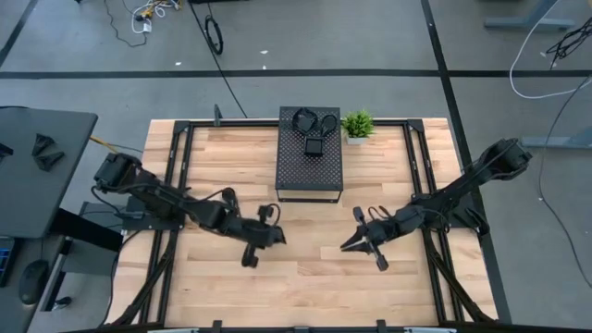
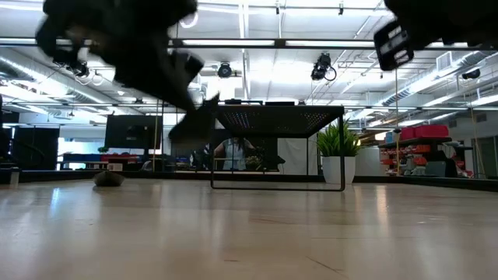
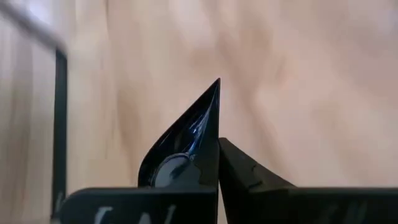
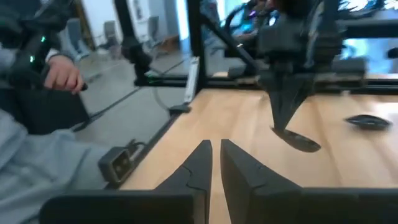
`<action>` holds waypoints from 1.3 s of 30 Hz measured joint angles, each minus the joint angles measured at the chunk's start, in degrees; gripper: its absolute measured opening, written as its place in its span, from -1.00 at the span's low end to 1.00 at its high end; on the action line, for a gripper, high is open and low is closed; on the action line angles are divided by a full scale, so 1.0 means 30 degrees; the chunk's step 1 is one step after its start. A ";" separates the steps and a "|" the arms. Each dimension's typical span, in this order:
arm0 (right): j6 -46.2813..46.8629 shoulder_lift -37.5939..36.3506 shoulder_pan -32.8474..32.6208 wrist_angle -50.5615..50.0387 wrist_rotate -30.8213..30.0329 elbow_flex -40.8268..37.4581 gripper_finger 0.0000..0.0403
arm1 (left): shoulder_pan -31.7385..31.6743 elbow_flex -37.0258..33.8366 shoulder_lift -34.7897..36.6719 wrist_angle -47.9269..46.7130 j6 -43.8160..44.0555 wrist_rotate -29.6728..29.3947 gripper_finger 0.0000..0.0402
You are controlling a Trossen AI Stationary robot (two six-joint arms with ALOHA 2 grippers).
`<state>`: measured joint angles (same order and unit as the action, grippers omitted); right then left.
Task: Pick & Place Mini shaped plates
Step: Stack the black drop-shaped plate on top of the black drop-shaped plate on the shelf
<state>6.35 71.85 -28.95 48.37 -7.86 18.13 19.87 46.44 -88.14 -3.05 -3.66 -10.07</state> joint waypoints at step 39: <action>-0.6010 0.6586 0.2091 -0.7807 0.5115 0.9936 -0.47 | 0.0700 0.3285 -0.1945 0.6824 -0.1605 0.4490 -0.99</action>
<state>-11.68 91.61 -22.68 24.95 7.49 47.94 21.97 56.29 -93.97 17.42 -8.48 3.39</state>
